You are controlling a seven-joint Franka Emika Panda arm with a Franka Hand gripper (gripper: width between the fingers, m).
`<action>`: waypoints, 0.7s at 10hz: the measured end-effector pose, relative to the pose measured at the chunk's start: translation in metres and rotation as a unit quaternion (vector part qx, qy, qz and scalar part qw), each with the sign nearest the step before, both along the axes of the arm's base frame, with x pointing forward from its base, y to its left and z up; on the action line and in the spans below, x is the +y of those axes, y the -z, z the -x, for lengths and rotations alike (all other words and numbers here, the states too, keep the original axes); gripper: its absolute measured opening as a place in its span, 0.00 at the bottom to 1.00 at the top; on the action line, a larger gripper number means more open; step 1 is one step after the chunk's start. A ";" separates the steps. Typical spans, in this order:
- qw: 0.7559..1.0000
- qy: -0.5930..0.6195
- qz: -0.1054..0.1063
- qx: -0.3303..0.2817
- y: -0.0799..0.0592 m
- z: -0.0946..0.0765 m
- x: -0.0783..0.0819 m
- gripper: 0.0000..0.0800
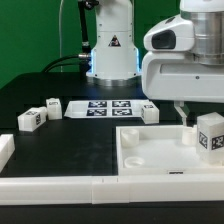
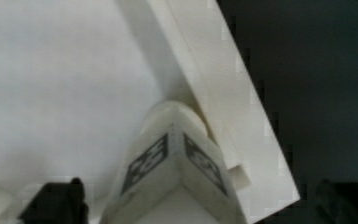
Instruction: Assemble one leg
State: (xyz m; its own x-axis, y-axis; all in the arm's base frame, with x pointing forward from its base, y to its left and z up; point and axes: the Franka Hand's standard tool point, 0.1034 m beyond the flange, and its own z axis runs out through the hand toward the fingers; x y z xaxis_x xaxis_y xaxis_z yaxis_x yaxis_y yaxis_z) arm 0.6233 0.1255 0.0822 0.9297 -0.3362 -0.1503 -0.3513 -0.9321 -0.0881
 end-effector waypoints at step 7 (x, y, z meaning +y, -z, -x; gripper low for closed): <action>0.970 -0.239 -0.021 -0.032 0.004 -0.003 -0.005 0.65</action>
Offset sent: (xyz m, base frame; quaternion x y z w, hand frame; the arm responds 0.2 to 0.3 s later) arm 0.0041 0.0036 0.0006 -0.0106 -0.0109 -0.2870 0.9578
